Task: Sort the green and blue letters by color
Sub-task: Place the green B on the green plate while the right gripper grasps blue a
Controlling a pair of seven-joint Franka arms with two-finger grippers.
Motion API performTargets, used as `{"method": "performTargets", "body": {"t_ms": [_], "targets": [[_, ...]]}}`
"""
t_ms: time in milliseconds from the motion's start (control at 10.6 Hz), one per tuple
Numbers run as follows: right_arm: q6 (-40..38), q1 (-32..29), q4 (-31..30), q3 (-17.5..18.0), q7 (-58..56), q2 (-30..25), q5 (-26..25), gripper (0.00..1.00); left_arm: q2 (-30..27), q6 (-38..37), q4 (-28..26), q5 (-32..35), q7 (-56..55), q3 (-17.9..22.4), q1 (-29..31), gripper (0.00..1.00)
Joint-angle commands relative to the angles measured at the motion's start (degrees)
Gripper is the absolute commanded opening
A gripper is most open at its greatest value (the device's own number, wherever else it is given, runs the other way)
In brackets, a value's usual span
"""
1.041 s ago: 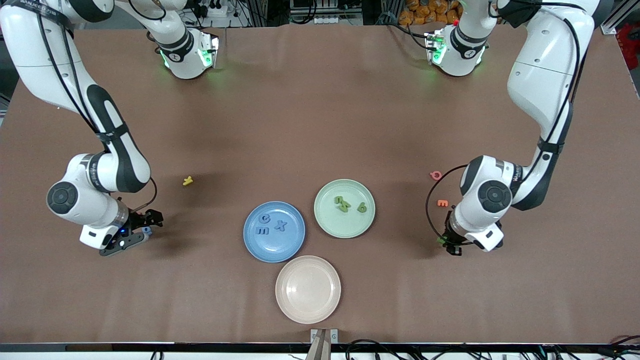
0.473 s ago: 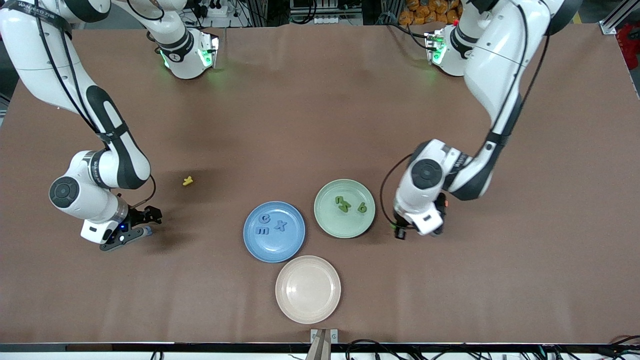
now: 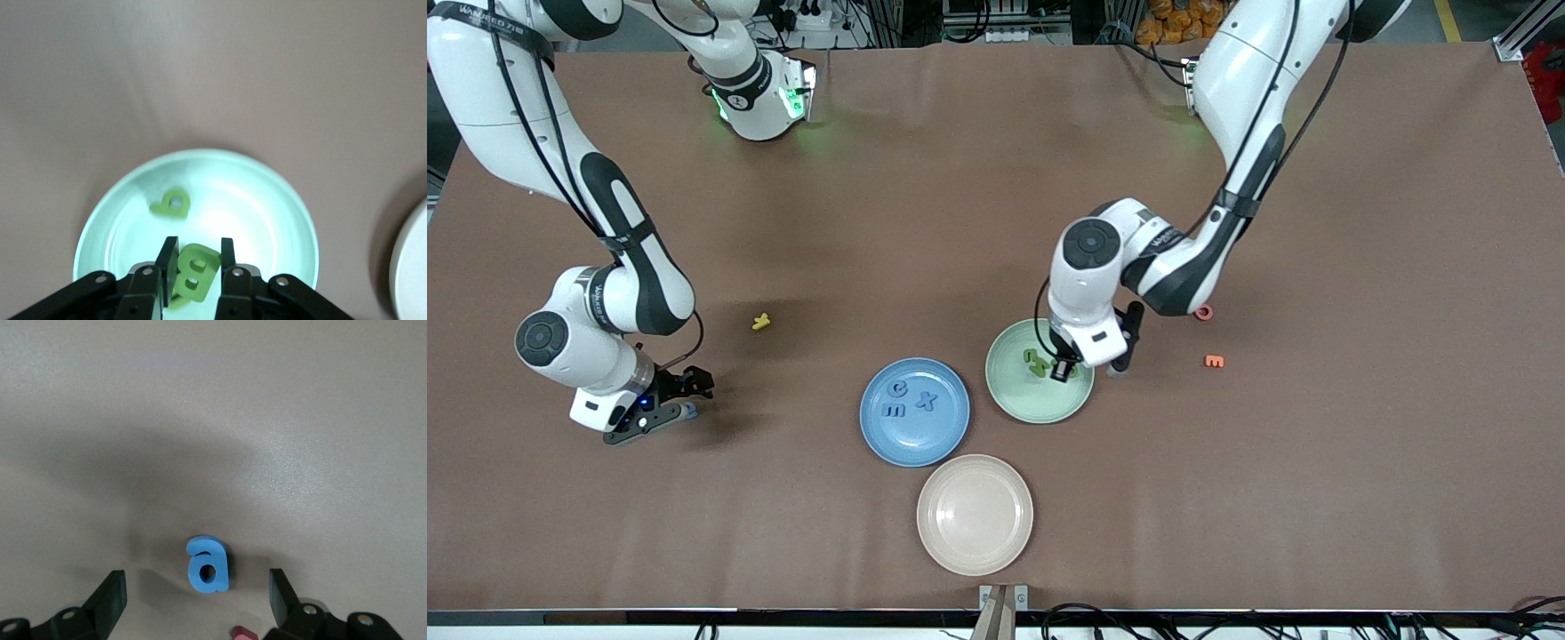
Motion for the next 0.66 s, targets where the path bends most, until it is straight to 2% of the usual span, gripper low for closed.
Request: {"method": "performTargets", "body": {"t_ms": [0, 95, 189, 284, 379, 473, 568], "targets": [[3.9, -1.6, -2.4, 1.1, -0.8, 0.1, -1.3, 0.89, -0.8, -0.8, 0.7, 1.4, -2.5, 0.9, -3.5, 0.1], [4.0, -1.5, -2.4, 1.1, -0.9, 0.2, -1.3, 0.61, -0.8, -0.8, 0.7, 2.0, -1.5, 0.9, -3.1, 0.72], [3.9, -1.5, -2.4, 1.1, -1.1, 0.2, -1.3, 0.41, -0.9, -0.8, 1.0, 2.1, -1.4, 1.2, -2.9, 1.0], [3.5, -1.4, -2.4, 1.1, -1.0, 0.0, -1.3, 0.21, -1.1, -0.8, 2.0, 2.3, -1.4, 1.3, -1.5, 1.0], [3.4, -1.4, -2.3, 1.2, -0.5, -0.1, -1.2, 0.09, -1.9, -0.8, 2.0, 2.4, -0.5, 1.2, 0.6, 1.0], [3.5, -1.4, -2.3, 1.2, -0.4, -0.1, -1.1, 0.03, -2.3, -0.9, 2.0, 2.4, 0.3, 1.2, 2.7, 1.0], [3.3, -1.4, -2.3, 1.2, -0.2, -0.1, -0.8, 0.02, -2.5, -0.8, 2.0, 2.4, 1.0, 1.2, 5.4, 1.0]]}}
